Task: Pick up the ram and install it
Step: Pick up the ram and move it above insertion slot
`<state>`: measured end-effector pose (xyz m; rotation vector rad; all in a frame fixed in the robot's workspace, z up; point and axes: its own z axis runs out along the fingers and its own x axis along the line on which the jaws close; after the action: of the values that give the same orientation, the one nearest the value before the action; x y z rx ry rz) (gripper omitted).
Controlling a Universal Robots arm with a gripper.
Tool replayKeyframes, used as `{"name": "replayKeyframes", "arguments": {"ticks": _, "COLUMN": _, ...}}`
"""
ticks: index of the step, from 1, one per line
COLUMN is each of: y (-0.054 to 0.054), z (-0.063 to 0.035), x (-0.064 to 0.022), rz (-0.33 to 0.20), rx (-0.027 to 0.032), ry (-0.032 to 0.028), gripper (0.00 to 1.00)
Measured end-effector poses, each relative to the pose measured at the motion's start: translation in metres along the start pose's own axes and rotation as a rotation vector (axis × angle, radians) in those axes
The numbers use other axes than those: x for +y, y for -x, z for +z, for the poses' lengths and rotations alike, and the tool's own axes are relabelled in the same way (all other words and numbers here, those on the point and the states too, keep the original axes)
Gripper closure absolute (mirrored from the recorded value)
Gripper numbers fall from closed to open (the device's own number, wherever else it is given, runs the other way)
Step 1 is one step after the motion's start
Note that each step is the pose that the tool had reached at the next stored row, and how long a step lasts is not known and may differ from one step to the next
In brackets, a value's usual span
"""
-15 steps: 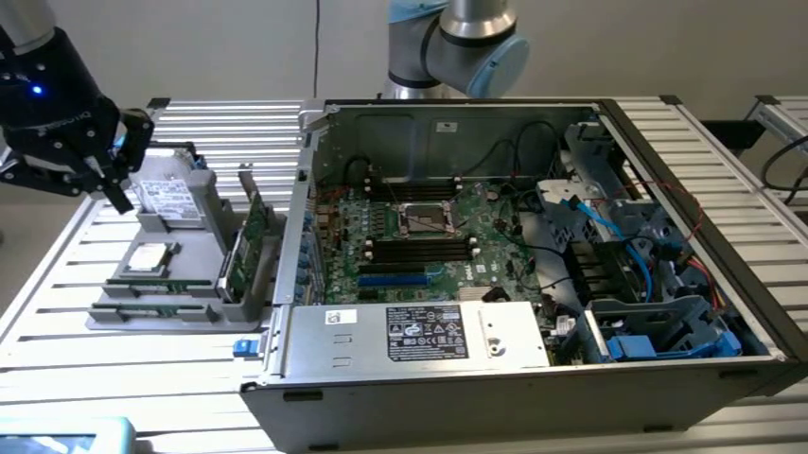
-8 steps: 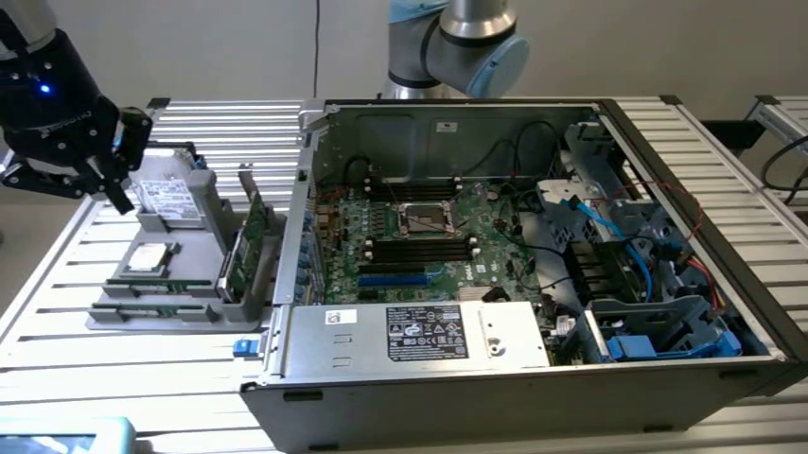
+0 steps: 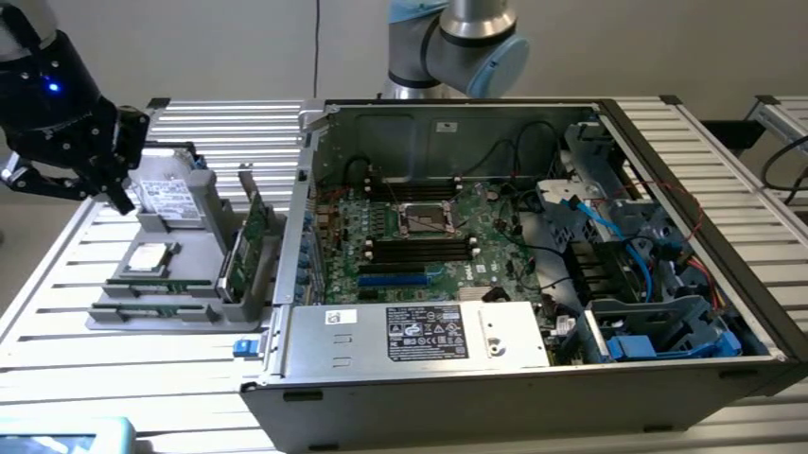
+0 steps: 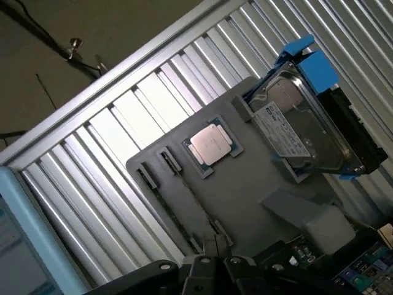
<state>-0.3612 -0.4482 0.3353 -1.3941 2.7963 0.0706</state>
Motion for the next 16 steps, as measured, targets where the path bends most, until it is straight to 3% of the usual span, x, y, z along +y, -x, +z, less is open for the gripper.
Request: {"name": "replayKeyframes", "arguments": {"ticks": 16, "y": -0.0001, "z": 0.0013, "x": 0.0, "rz": -0.291, "rx": 0.0053, "ry": 0.002, "gripper": 0.89}}
